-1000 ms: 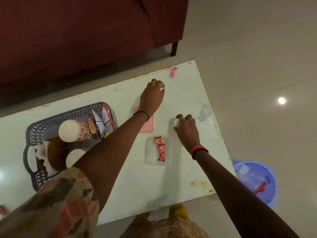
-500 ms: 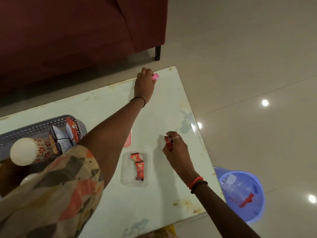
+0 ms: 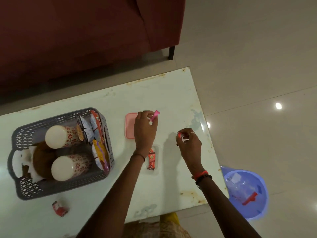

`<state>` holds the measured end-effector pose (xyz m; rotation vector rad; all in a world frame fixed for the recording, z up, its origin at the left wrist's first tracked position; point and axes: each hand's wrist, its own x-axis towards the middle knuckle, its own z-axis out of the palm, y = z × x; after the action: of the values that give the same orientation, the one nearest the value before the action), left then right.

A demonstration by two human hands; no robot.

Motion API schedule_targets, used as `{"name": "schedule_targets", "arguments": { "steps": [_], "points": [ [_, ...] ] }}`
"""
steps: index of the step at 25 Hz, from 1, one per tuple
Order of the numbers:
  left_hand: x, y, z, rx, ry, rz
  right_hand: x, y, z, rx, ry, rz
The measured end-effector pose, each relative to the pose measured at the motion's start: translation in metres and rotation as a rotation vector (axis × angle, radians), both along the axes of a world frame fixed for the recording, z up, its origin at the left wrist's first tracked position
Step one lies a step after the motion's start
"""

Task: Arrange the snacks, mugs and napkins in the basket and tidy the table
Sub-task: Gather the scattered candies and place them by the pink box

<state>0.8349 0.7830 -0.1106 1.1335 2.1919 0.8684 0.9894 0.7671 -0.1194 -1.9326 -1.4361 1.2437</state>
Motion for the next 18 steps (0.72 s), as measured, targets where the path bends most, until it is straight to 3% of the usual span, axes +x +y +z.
{"name": "schedule_targets", "arguments": {
  "steps": [5, 10, 18],
  "points": [
    [0.010, -0.106, 0.017, -0.151, -0.067, 0.065, -0.028, -0.014, 0.014, -0.020, 0.056, 0.093],
    [0.019, -0.134, 0.012, -0.301, 0.021, -0.004, -0.048, -0.037, 0.028, -0.002, 0.056, 0.234],
    [-0.005, -0.190, 0.026, -0.232, 0.003, 0.019, -0.065, -0.061, 0.037, -0.036, 0.030, 0.350]
  ]
}}
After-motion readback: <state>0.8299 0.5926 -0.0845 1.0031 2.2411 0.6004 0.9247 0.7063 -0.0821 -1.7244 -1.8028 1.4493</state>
